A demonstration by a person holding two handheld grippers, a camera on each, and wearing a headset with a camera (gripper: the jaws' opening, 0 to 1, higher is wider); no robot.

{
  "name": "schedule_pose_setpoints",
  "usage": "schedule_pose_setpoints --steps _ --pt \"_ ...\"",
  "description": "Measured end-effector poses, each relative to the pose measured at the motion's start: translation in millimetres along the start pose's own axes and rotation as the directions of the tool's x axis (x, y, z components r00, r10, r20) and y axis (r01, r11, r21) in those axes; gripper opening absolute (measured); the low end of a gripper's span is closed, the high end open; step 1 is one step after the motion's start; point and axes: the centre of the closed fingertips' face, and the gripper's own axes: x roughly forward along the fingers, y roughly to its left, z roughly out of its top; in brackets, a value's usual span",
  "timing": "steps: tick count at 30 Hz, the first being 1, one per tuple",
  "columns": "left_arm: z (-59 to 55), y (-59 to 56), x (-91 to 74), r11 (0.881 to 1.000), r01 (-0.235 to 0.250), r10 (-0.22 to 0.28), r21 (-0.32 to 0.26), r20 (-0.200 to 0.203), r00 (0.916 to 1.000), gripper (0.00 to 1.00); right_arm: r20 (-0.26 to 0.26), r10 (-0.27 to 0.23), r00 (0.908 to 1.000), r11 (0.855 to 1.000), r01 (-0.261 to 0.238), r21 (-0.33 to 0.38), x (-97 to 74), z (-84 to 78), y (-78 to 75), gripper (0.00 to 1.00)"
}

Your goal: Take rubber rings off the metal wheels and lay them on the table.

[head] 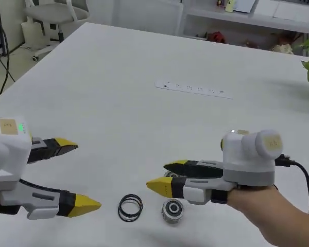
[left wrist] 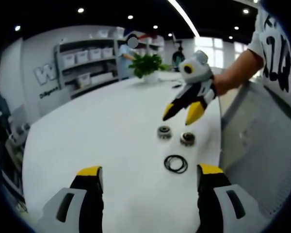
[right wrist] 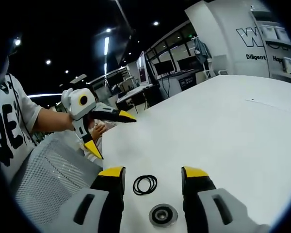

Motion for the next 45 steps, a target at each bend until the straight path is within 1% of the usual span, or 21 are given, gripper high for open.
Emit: schedule_pose_setpoints --steps 3,5,7,8,11,20,29,37,40,42,45 --pt "3.7 -0.1 1.2 1.0 0.003 -0.003 0.009 0.002 1.0 0.81 0.012 -0.024 0.9996 1.0 0.024 -0.01 -9.2 2.9 -5.5 0.47" --pt "7.4 -0.1 3.6 1.0 0.008 -0.008 0.005 0.011 0.9999 0.81 0.018 -0.044 0.9989 0.999 0.044 -0.023 -17.0 4.1 -10.5 0.49" --pt "9.4 -1.2 5.7 1.0 0.013 -0.013 0.01 0.011 0.9999 0.81 0.015 -0.053 0.9985 0.998 0.053 -0.04 -22.3 3.4 -13.7 0.5" --pt "10.1 -1.7 6.2 1.0 0.015 -0.015 0.013 0.01 0.9998 0.81 0.015 -0.063 0.9979 0.996 0.064 -0.06 -26.7 3.2 -16.2 0.51" --pt "14.5 -3.4 8.4 1.0 0.022 -0.023 0.02 0.015 0.9996 0.81 0.014 -0.081 0.9966 0.994 0.082 -0.079 -37.0 1.0 -20.4 0.54" --pt "19.4 -6.2 15.2 0.999 0.04 -0.04 0.026 0.02 0.999 0.81 0.02 -0.134 0.9908 0.985 0.135 -0.103 -61.7 -4.3 -36.4 0.6" --pt "21.6 -4.7 16.1 0.999 0.039 -0.039 0.023 0.021 0.999 0.81 0.009 -0.167 0.9859 0.977 0.167 -0.136 -78.0 -12.5 -45.9 0.66" --pt "25.2 -2.4 18.3 0.999 0.039 -0.039 0.014 0.026 0.9989 0.82 -0.004 -0.193 0.9811 0.966 0.19 -0.178 -88.3 -21.4 -47.6 0.75" --pt "26.0 -1.2 19.6 0.999 0.038 -0.038 0.015 0.027 0.9989 0.82 -0.005 -0.202 0.9794 0.965 0.198 -0.173 -92.0 -24.4 -49.9 0.76" --pt "26.2 -1.1 20.5 0.999 0.04 -0.04 0.012 0.027 0.9988 0.82 -0.01 -0.212 0.9772 0.961 0.206 -0.185 -93.9 -27.4 -51.1 0.77" --pt "26.1 -1.9 21.4 0.999 0.043 -0.043 0.014 0.026 0.9987 0.82 -0.013 -0.214 0.9767 0.96 0.208 -0.19 -95.6 -29.9 -51.9 0.78"
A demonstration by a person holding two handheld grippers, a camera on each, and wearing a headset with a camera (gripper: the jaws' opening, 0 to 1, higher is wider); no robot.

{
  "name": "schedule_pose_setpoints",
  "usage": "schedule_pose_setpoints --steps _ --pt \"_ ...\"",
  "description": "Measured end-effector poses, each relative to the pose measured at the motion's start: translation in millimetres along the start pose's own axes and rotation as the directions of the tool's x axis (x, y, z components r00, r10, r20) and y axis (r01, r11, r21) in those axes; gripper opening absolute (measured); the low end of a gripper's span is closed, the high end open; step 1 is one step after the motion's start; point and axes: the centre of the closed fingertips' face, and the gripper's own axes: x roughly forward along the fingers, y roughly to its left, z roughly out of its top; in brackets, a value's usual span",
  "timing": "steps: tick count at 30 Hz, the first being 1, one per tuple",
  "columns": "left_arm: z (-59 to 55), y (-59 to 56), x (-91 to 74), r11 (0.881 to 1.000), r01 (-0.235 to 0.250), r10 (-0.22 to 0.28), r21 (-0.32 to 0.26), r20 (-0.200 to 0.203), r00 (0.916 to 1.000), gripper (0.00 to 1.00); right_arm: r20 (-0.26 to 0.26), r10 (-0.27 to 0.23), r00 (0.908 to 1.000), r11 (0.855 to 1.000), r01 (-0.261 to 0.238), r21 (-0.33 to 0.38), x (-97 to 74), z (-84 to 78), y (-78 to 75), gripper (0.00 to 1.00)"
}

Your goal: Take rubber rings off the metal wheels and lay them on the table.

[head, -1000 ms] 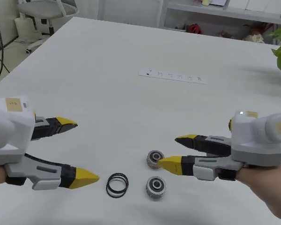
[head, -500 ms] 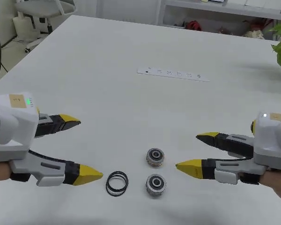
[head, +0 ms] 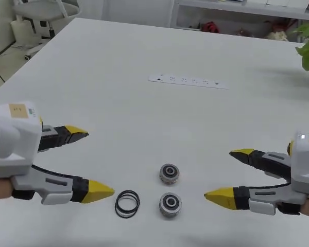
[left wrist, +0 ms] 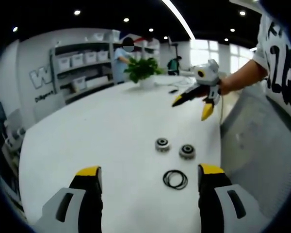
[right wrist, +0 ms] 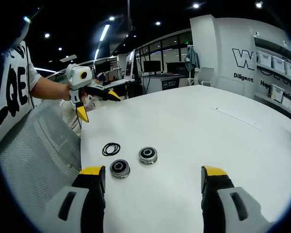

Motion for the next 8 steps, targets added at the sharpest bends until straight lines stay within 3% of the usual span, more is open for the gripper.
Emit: schedule_pose_setpoints --steps 8 --pt "-0.2 -1.7 0.7 1.0 0.001 -0.001 -0.004 0.006 1.0 0.83 0.004 -0.008 1.0 1.0 0.008 0.0 -4.4 -2.1 -2.1 0.81"
